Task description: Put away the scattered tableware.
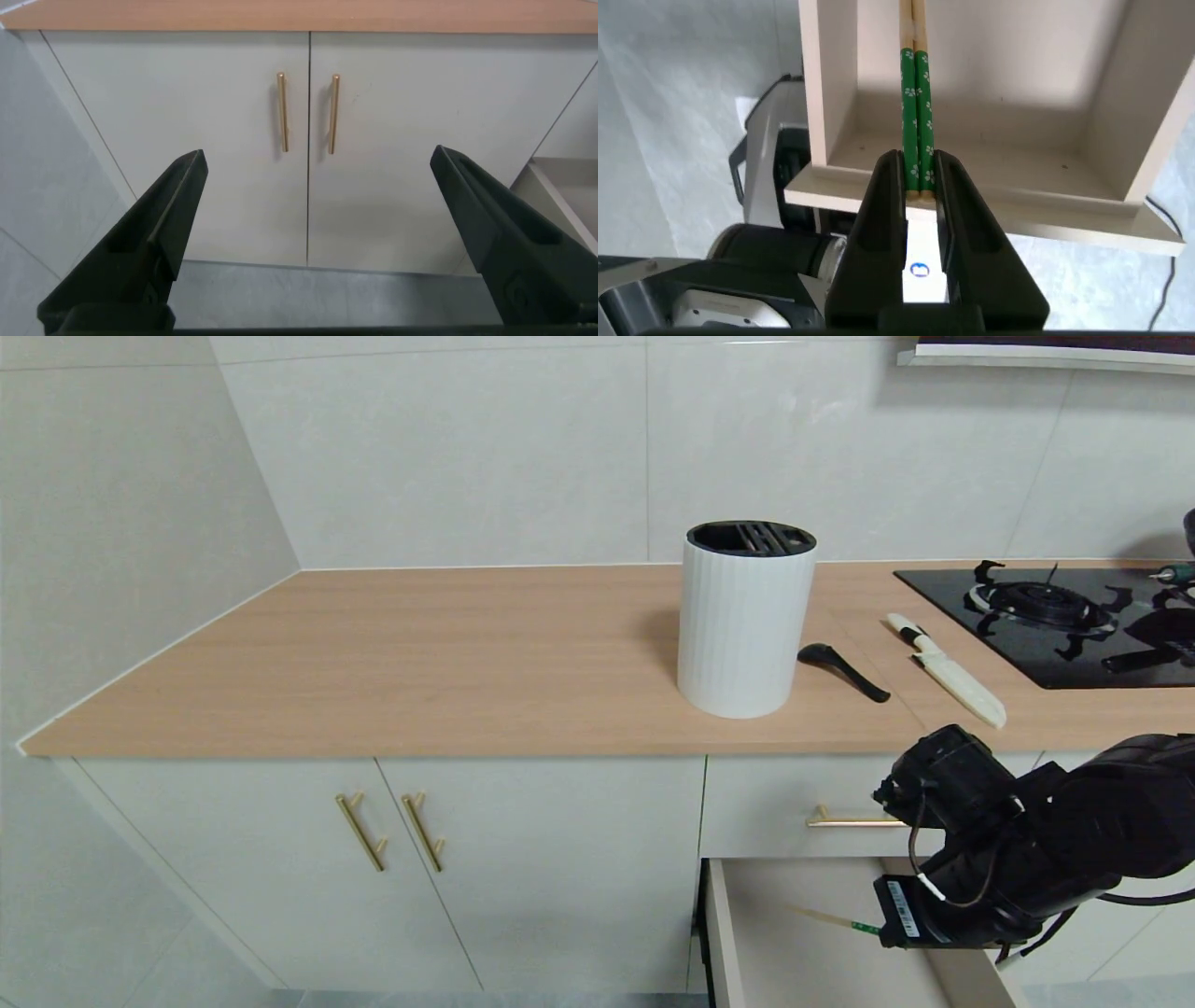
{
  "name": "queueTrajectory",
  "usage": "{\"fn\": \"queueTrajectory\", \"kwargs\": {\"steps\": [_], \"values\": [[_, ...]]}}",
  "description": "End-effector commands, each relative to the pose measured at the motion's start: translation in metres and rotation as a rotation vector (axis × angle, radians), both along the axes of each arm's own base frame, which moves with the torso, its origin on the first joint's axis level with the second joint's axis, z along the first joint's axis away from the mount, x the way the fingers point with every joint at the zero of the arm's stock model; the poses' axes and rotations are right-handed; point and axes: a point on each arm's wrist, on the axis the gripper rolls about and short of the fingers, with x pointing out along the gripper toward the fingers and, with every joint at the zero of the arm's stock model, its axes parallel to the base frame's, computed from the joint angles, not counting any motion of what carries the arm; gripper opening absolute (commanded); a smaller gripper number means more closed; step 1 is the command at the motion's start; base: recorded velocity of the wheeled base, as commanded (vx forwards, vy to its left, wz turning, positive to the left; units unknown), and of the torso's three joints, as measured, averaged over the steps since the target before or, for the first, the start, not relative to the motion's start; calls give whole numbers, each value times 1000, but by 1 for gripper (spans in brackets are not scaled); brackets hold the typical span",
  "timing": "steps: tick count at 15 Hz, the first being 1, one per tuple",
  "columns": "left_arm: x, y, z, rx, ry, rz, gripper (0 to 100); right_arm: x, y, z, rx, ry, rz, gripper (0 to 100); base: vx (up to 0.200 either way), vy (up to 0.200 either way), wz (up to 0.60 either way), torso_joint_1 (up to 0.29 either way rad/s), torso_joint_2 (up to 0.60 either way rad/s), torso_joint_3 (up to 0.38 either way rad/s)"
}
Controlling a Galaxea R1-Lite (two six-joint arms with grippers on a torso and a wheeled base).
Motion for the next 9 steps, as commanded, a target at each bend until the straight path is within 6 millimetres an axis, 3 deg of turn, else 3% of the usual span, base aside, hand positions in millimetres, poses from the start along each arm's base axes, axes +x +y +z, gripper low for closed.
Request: {"fn": "queueTrajectory", "kwargs": {"steps": [1, 9], "values": [[0, 0, 0, 0, 1, 1, 100, 0, 1, -2, -2, 7, 5, 0, 0, 0, 0, 0, 0, 0], [0, 0, 0, 0, 1, 1, 100, 1, 1, -5, -18, -53, -10, 0, 0, 0, 0, -165, 420, 253]]}}
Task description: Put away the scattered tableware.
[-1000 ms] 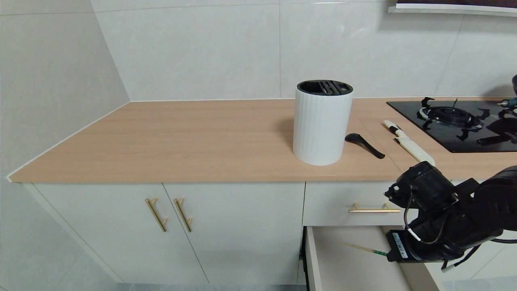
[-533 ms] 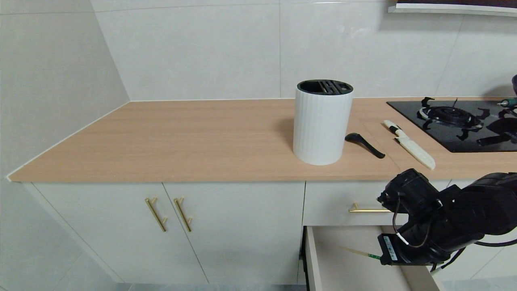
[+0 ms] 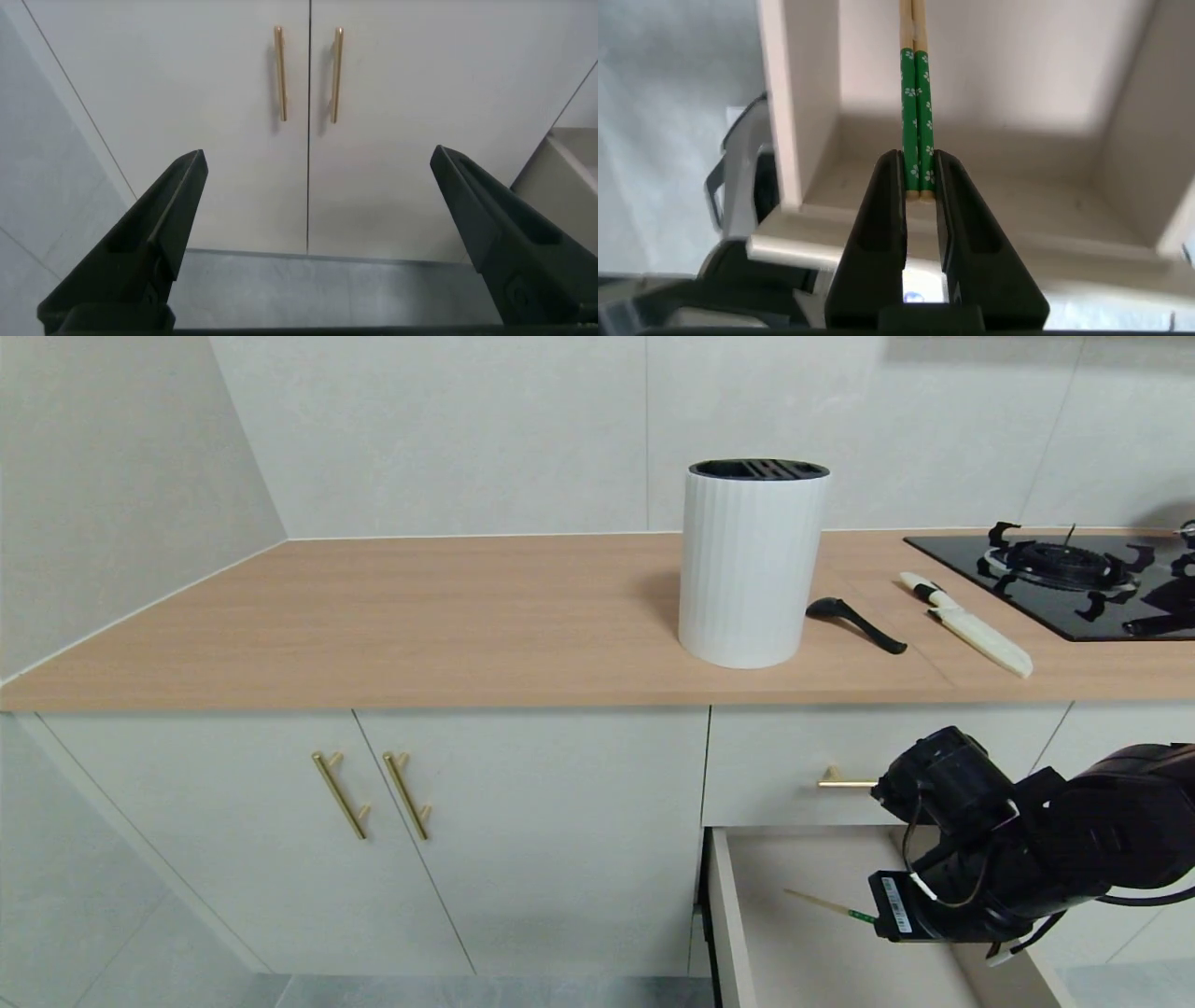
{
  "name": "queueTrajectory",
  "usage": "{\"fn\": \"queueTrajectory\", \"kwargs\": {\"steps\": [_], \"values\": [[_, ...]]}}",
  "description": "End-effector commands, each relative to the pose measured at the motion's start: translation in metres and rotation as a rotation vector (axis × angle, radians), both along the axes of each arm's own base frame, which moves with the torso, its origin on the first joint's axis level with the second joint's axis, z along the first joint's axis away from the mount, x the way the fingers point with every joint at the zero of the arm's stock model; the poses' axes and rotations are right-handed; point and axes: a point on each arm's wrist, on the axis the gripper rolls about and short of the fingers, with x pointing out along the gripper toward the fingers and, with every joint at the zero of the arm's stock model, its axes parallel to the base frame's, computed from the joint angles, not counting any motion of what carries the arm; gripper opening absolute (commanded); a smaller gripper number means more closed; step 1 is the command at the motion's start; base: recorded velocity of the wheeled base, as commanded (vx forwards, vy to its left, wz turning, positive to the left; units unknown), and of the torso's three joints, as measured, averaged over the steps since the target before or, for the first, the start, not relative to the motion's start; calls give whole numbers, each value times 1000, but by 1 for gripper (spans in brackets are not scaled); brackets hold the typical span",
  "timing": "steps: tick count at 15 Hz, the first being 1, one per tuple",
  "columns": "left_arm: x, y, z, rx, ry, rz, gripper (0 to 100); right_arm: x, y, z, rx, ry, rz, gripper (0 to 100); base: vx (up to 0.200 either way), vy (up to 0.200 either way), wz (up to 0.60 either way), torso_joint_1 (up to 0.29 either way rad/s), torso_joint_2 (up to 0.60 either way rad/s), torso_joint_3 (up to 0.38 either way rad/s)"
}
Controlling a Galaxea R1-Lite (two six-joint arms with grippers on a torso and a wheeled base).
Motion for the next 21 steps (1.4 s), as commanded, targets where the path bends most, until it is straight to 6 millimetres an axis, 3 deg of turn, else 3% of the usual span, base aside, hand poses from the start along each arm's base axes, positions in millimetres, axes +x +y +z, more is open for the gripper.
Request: {"fn": "queueTrajectory", "kwargs": {"steps": [1, 10, 13, 15, 17, 21], "values": [[0, 0, 0, 0, 0, 1, 100, -1, -1, -1, -5, -9, -3, 0, 0, 0, 0, -154, 461, 286], [0, 0, 0, 0, 0, 1, 100, -4, -1, 2, -1, -58, -8, 0, 0, 0, 0, -127, 445, 315], [0, 0, 0, 0, 0, 1, 100, -8, -4, 13, 55, -202, -8, 0, 0, 0, 0, -30, 131, 95], [0, 0, 0, -2, 0, 1, 100, -11, -2, 10, 75, -293, -7, 0, 0, 0, 0, -9, 23, 25], [0, 0, 0, 0, 0, 1, 100, -6, 3, 1, 67, -326, -11, 0, 0, 0, 0, 0, 0, 0], [0, 0, 0, 0, 0, 1, 100, 17, 14, -65, -10, -195, -13, 0, 0, 0, 0, 0, 0, 0]]}}
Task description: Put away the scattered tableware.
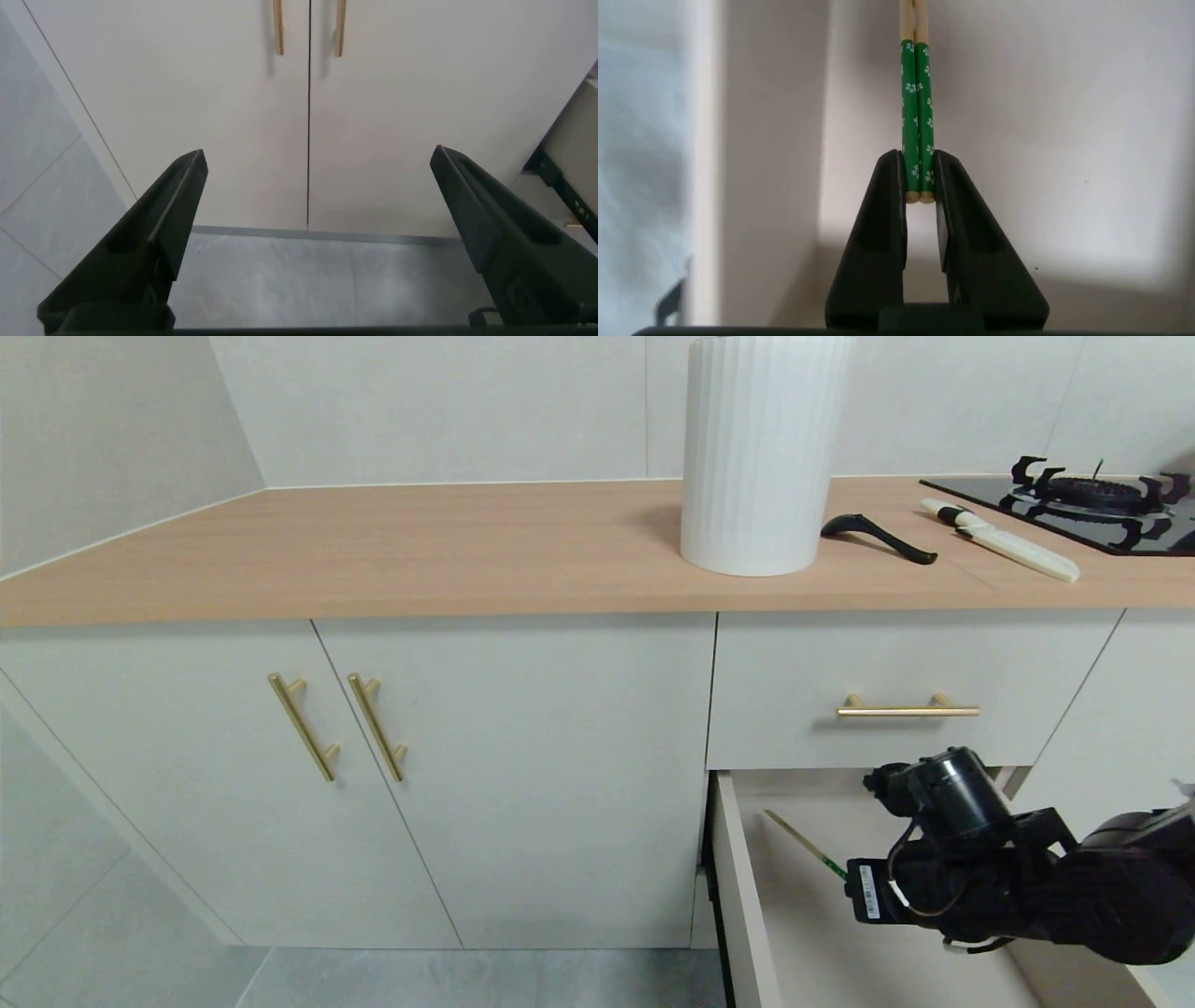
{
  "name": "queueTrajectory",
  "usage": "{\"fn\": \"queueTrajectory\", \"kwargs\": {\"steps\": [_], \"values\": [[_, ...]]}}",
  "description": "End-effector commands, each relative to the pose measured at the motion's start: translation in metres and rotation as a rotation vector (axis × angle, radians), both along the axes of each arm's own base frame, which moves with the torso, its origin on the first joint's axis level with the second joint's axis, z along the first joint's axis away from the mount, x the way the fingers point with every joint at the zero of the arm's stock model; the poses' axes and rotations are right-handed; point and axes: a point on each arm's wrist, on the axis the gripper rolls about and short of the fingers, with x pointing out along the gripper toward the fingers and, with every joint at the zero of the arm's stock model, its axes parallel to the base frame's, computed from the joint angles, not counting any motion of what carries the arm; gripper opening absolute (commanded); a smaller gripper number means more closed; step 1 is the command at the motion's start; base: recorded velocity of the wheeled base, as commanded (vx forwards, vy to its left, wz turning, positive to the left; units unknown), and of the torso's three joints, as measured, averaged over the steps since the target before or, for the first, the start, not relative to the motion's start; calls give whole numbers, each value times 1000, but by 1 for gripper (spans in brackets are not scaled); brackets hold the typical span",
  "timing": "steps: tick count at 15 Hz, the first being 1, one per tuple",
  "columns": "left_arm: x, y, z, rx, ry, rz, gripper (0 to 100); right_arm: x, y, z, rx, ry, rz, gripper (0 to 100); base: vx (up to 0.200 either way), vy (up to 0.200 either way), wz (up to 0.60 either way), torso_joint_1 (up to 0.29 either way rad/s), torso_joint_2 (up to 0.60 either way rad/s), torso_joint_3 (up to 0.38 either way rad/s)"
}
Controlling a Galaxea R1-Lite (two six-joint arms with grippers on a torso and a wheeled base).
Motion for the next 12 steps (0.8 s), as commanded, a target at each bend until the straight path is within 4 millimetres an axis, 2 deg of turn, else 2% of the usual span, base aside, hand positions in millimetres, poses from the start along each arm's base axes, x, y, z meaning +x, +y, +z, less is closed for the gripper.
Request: {"fn": "queueTrajectory", "kwargs": {"steps": [1, 4, 7, 12], "values": [[0, 0, 0, 0, 1, 1, 100, 14, 7, -51, -52, 86, -7, 0, 0, 0, 0, 0, 0, 0], [0, 0, 0, 0, 1, 1, 100, 19, 9, -74, -84, 109, -25, 0, 0, 0, 0, 0, 0, 0], [0, 0, 0, 0, 1, 1, 100, 21, 10, -87, -88, 112, -25, 0, 0, 0, 0, 0, 0, 0], [0, 0, 0, 0, 1, 1, 100, 23, 12, -94, -94, 105, -30, 0, 0, 0, 0, 0, 0, 0]]}}
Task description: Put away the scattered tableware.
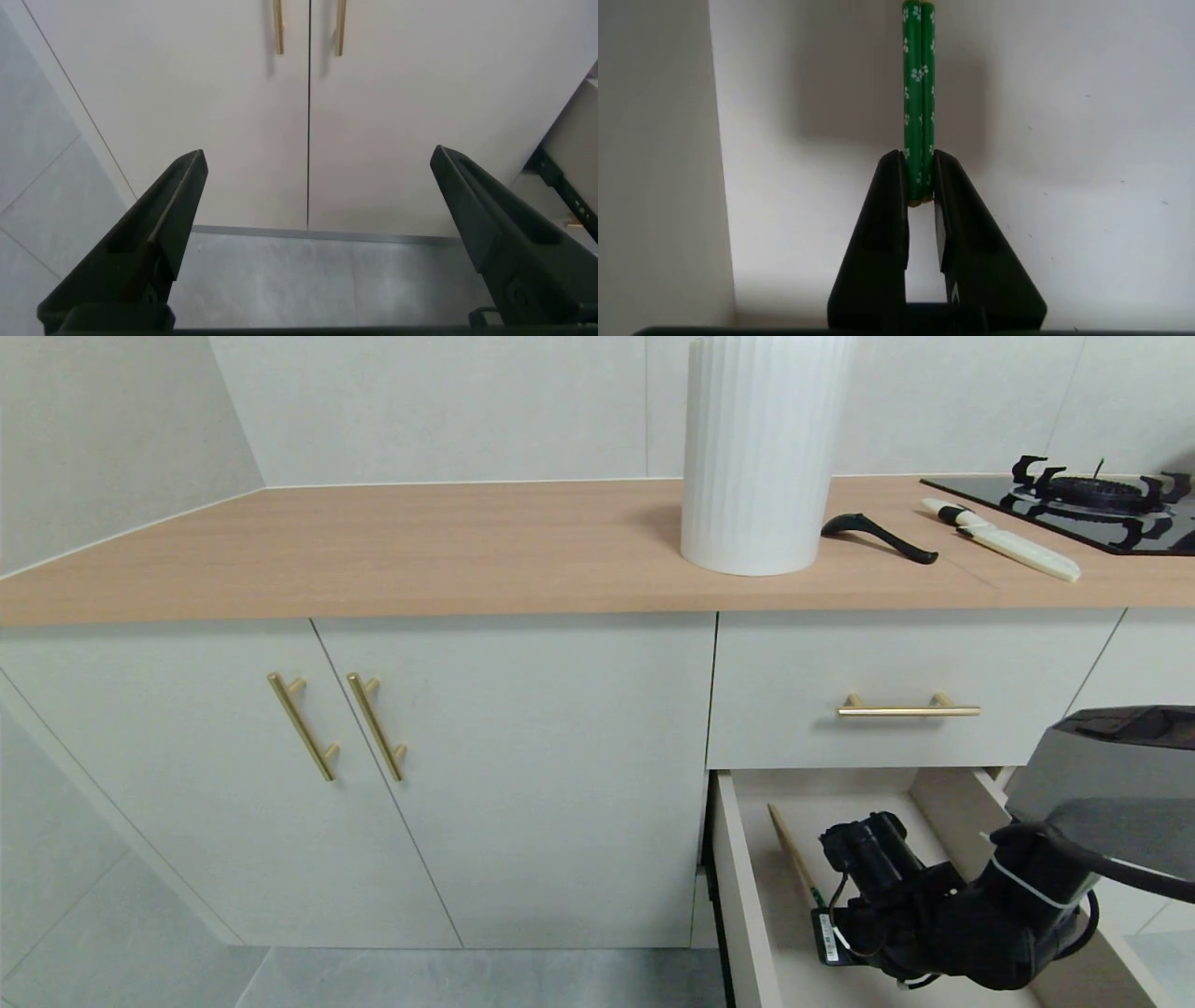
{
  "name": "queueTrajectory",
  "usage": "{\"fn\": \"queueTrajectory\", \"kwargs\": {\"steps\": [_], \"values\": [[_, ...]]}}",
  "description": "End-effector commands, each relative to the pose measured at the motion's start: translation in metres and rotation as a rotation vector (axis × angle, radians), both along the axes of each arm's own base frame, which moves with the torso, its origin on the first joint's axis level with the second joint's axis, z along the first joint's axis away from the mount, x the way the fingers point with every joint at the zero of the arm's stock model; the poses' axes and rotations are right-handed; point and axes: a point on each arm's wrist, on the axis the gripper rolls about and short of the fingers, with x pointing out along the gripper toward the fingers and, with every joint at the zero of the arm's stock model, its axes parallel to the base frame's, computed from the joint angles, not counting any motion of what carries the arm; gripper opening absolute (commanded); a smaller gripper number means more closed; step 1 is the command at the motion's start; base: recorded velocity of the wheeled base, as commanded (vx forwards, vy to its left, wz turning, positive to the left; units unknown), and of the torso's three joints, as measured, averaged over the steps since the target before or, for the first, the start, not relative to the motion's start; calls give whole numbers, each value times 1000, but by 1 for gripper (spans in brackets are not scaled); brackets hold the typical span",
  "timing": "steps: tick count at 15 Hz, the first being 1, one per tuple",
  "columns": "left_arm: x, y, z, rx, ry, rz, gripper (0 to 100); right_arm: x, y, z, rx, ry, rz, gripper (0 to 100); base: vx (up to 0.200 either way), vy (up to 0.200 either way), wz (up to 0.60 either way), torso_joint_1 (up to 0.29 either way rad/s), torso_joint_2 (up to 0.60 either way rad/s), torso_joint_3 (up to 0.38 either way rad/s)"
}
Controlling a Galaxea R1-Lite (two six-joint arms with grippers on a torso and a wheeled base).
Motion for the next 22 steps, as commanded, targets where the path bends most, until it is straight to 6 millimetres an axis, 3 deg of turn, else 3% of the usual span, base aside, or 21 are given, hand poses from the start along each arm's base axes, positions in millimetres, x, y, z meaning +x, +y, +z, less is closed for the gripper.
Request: {"fn": "queueTrajectory", "kwargs": {"steps": [1, 2, 3, 9, 11, 12, 13, 15, 16, 17, 20, 22], "values": [[0, 0, 0, 0, 0, 1, 100, 0, 0, -5, -7, 14, 1, 0, 0, 0, 0, 0, 0, 0], [0, 0, 0, 0, 0, 1, 100, 0, 1, -5, -5, 12, 1, 0, 0, 0, 0, 0, 0, 0], [0, 0, 0, 0, 0, 1, 100, 0, 1, -5, -5, 11, 1, 100, 0, 0, 0, 0, 0, 0], [0, 0, 0, -2, 0, 1, 100, 0, 1, -2, 4, -6, -1, 100, 0, 0, 0, 0, 0, 0], [0, 0, 0, 0, 0, 1, 100, -8, -4, 45, 65, -111, 9, 100, 0, 0, 0, 0, 0, 0], [0, 0, 0, 0, 0, 1, 100, -11, -5, 56, 74, -127, 10, 100, 0, 0, 0, 0, 0, 0], [0, 0, 0, 0, 0, 1, 100, -23, -11, 91, 80, -145, 14, 100, 0, 0, 0, 0, 0, 0], [0, 0, 0, -2, 0, 1, 100, -37, -23, 139, 93, -170, 1, 100, 0, 0, 0, 0, 0, 0], [0, 0, 0, 0, 0, 1, 100, -43, -29, 153, 96, -179, -11, 100, 0, 0, 0, 0, 0, 0], [0, 0, 0, 0, 0, 1, 100, -56, -43, 184, 104, -197, -34, 100, 0, 0, 0, 0, 0, 0], [0, 0, 0, 0, 0, 1, 100, -88, -74, 224, 72, -286, 0, 100, 0, 0, 0, 0, 0, 0], [0, 0, 0, 0, 0, 1, 100, -100, -82, 236, 71, -345, 10, 100, 0, 0, 0, 0, 0, 0]]}}
